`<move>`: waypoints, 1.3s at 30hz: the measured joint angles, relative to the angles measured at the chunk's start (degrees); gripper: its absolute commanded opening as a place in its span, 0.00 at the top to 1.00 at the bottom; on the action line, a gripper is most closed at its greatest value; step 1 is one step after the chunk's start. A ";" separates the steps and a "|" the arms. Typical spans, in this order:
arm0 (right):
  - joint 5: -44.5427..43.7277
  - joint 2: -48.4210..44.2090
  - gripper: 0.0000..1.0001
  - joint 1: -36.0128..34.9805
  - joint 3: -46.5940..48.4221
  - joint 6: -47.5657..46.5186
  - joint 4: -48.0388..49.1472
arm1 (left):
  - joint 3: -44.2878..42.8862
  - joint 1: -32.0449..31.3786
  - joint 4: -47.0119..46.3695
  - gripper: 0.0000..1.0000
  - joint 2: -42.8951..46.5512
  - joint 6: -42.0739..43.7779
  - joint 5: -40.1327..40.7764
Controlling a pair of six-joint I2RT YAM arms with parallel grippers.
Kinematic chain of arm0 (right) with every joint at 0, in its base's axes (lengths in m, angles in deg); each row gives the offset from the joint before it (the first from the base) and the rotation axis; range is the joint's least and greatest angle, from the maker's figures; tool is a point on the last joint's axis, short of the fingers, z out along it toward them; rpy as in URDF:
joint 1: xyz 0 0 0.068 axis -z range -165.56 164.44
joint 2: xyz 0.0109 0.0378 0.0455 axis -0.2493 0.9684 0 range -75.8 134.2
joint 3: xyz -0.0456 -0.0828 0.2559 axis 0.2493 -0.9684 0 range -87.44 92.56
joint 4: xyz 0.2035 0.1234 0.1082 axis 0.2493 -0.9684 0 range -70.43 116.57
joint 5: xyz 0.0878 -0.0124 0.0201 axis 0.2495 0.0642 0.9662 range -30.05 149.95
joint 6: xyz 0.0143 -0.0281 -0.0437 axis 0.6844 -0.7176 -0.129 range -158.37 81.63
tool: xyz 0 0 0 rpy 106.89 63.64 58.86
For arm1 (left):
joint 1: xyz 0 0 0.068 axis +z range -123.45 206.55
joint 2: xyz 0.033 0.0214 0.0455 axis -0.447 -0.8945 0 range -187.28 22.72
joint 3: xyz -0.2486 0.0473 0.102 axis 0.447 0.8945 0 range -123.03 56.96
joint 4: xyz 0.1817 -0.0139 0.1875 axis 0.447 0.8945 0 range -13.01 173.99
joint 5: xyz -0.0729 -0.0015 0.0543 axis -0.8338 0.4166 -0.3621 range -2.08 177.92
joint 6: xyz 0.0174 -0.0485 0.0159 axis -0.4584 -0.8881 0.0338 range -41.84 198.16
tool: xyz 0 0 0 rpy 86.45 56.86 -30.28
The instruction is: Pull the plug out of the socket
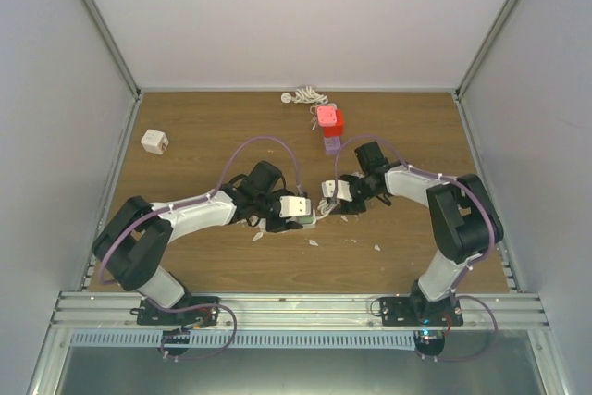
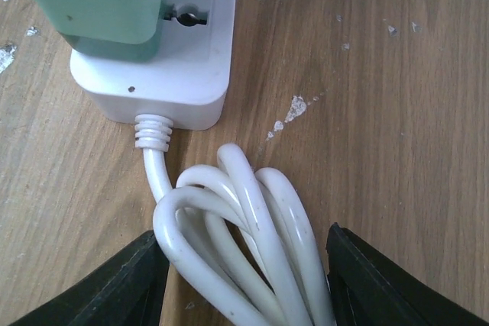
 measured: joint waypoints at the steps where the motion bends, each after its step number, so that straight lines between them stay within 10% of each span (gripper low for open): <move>1: 0.00 0.26 0.46 -0.07 0.07 -0.11 0.22 | 0.17 0.00 -0.22 0.51 -0.35 -0.04 0.07; 16: -0.85 0.81 0.65 -0.15 0.13 -1.16 1.88 | 0.24 0.44 -3.82 0.82 -2.47 -3.32 -0.52; 39: -1.18 0.68 0.68 -0.26 -0.44 -0.02 3.19 | -3.28 10.43 9.66 0.84 6.43 2.95 -7.91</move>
